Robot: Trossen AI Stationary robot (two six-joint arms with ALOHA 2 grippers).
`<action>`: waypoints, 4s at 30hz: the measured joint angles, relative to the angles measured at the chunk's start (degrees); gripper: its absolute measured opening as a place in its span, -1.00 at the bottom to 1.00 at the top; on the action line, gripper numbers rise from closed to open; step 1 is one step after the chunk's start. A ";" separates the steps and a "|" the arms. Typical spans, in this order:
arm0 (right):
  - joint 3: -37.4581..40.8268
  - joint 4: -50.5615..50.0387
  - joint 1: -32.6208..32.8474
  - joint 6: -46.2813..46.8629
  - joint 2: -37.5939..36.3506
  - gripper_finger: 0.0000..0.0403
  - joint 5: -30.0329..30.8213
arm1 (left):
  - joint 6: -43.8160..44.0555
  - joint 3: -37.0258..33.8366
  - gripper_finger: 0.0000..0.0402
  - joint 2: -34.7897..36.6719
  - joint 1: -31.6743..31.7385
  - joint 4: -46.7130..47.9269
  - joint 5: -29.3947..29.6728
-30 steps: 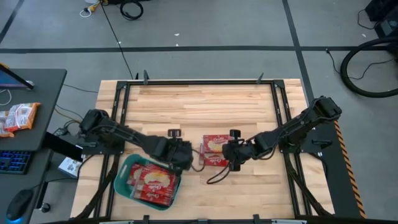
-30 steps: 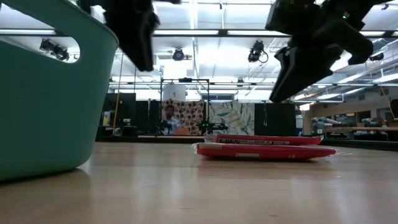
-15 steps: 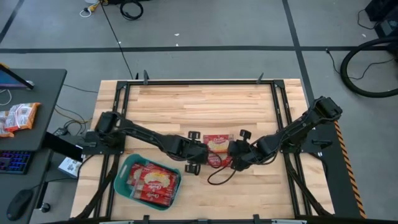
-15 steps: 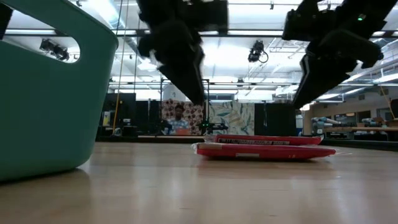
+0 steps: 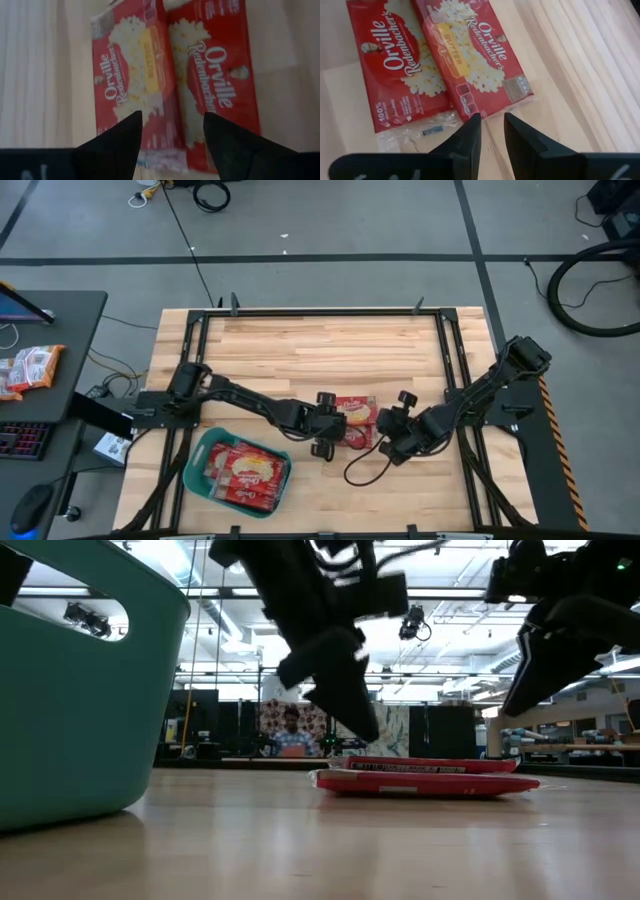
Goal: Sort popcorn bags into baskets
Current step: Put the popcorn bag into the blue bin
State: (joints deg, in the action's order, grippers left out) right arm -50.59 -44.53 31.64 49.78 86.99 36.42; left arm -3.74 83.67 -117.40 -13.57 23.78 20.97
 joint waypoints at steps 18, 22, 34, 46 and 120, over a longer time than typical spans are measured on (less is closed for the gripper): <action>0.00 -0.01 0.76 -0.08 -0.01 -0.56 -0.19 | -0.43 0.07 -0.21 -4.60 0.90 0.14 -0.78; 0.00 0.36 0.80 -0.29 -0.01 -0.56 -0.45 | -0.47 0.07 -0.48 -4.64 0.92 0.61 -0.64; 0.00 0.26 0.93 -0.70 -0.04 -0.56 -0.16 | -3.52 1.67 -0.95 0.46 0.96 11.89 -1.42; -0.02 0.14 1.24 -3.60 -0.06 -0.56 7.56 | -0.68 2.24 -0.95 16.86 0.07 21.66 0.37; -0.02 12.06 -13.98 -34.98 -0.04 -0.56 0.33 | 67.95 2.17 -0.34 26.61 -43.71 45.60 -2.41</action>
State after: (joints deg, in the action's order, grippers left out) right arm -50.61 -32.47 17.66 14.80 86.96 36.74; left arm 64.21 85.84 -90.79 -57.28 69.39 18.56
